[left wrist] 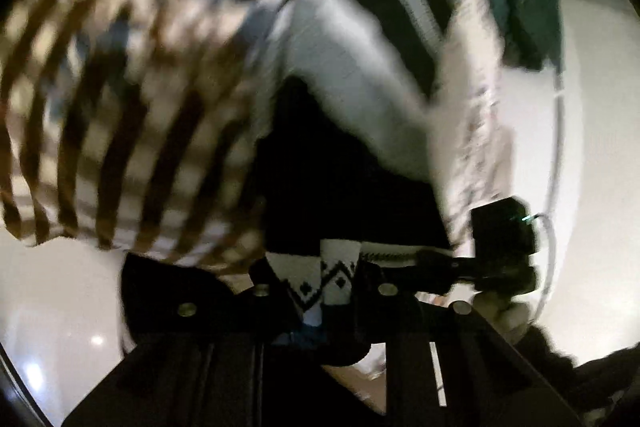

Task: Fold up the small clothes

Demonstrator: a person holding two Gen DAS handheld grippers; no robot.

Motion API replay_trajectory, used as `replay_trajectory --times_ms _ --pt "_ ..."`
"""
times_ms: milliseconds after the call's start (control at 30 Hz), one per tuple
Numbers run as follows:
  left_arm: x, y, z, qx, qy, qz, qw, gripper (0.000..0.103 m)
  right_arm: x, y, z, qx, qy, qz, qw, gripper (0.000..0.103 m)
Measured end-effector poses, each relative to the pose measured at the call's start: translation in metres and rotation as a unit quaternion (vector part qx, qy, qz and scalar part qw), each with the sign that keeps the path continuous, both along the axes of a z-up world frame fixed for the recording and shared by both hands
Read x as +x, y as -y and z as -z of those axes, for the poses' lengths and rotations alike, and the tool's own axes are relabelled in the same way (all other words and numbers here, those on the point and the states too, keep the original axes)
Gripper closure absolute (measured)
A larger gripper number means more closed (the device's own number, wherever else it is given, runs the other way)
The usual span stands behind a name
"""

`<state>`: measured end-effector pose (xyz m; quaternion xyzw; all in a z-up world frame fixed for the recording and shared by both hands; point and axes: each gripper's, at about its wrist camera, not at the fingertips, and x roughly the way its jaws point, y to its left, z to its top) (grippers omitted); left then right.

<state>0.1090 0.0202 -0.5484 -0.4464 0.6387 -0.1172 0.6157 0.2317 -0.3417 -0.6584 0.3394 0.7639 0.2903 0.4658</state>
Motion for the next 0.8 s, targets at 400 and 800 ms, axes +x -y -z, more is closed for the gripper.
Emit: replay_trajectory --times_ms 400,800 --pt "0.215 -0.060 -0.037 0.029 0.149 -0.072 0.9858 0.074 0.233 -0.048 -0.047 -0.038 0.152 0.083 0.984 0.093" --pt "0.272 -0.084 -0.019 0.127 0.165 -0.029 0.9776 0.034 0.286 -0.015 -0.050 -0.124 0.210 0.115 0.963 0.046"
